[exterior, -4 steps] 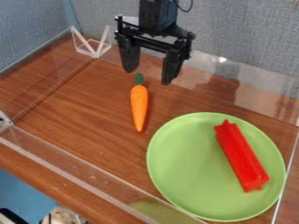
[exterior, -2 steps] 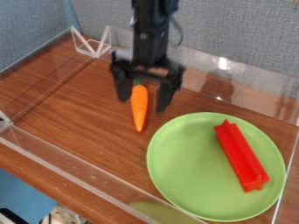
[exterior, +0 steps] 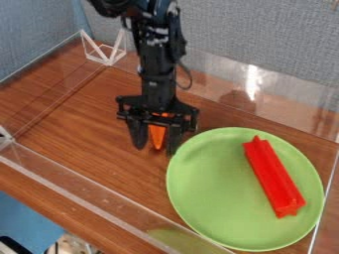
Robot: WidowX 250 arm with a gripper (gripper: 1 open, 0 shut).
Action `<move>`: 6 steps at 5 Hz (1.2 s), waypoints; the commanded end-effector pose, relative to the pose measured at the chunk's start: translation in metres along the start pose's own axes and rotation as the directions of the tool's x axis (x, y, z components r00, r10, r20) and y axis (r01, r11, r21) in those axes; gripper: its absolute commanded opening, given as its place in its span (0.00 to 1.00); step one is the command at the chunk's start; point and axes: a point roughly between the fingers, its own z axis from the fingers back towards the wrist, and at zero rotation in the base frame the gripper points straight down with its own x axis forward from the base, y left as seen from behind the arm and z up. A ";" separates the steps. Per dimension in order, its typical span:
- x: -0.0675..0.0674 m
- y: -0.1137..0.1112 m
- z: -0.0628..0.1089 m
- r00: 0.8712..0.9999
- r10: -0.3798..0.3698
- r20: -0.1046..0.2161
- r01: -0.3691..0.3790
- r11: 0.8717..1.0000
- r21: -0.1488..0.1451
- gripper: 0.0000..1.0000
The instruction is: Put the carrot on the green plate
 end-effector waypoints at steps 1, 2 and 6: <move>0.005 -0.005 0.014 0.997 0.075 0.036 -0.075 0.997 -0.005 0.00; 0.005 -0.014 0.029 0.996 0.068 0.059 -0.069 0.998 0.000 0.00; -0.014 -0.044 0.093 0.972 0.144 0.186 -0.138 0.989 -0.044 1.00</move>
